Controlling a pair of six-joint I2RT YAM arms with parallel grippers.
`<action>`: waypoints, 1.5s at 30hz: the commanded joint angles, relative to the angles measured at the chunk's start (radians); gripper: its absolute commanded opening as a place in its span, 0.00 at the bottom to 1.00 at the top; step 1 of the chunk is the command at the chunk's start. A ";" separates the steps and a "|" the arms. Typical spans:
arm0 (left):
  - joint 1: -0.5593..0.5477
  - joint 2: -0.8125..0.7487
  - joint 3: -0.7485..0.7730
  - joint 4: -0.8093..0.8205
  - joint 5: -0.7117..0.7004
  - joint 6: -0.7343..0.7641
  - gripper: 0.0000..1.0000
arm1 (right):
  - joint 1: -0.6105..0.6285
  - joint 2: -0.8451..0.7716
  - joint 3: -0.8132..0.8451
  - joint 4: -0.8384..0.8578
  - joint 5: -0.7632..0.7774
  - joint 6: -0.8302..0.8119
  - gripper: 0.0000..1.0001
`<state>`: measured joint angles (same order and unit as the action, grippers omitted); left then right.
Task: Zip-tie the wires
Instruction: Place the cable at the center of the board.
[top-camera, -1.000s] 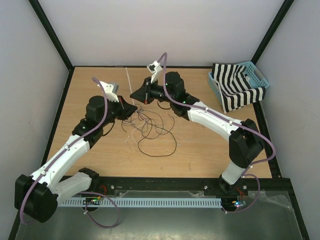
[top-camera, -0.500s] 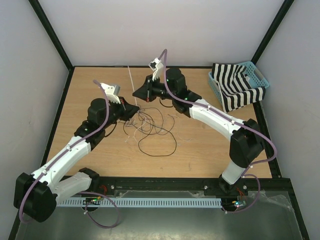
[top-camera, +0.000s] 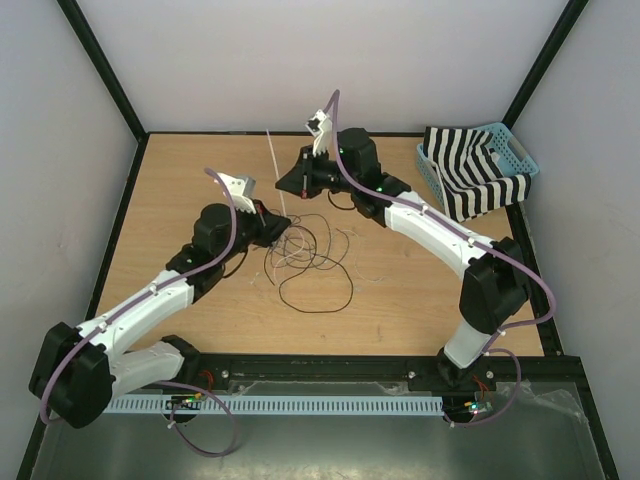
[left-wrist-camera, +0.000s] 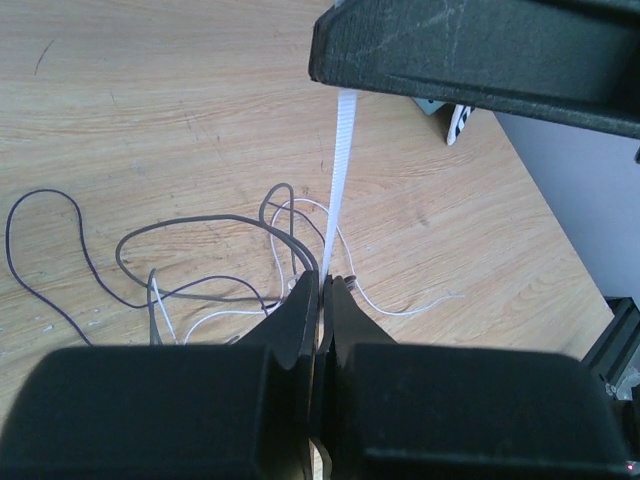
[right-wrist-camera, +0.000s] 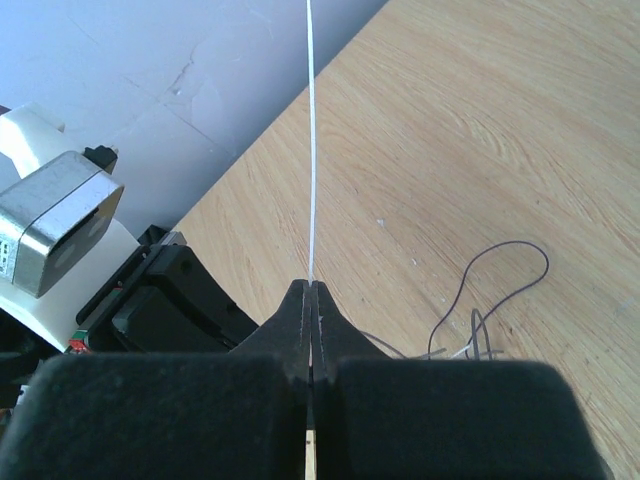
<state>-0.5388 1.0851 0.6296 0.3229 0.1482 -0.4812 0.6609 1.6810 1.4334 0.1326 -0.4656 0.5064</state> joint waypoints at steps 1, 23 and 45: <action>-0.027 0.030 -0.054 -0.164 0.044 -0.007 0.00 | -0.028 -0.085 0.093 0.195 0.028 -0.008 0.00; -0.045 0.384 0.554 -0.292 0.105 -0.034 0.00 | -0.491 -0.676 -0.504 0.020 0.142 -0.136 0.87; -0.065 0.761 1.208 -0.373 0.171 -0.102 0.00 | -0.739 -0.814 -0.704 0.001 0.161 -0.073 0.90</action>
<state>-0.6598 1.8839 1.9873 -0.0658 0.2989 -0.5152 -0.0727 0.8787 0.7456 0.1291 -0.3012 0.4335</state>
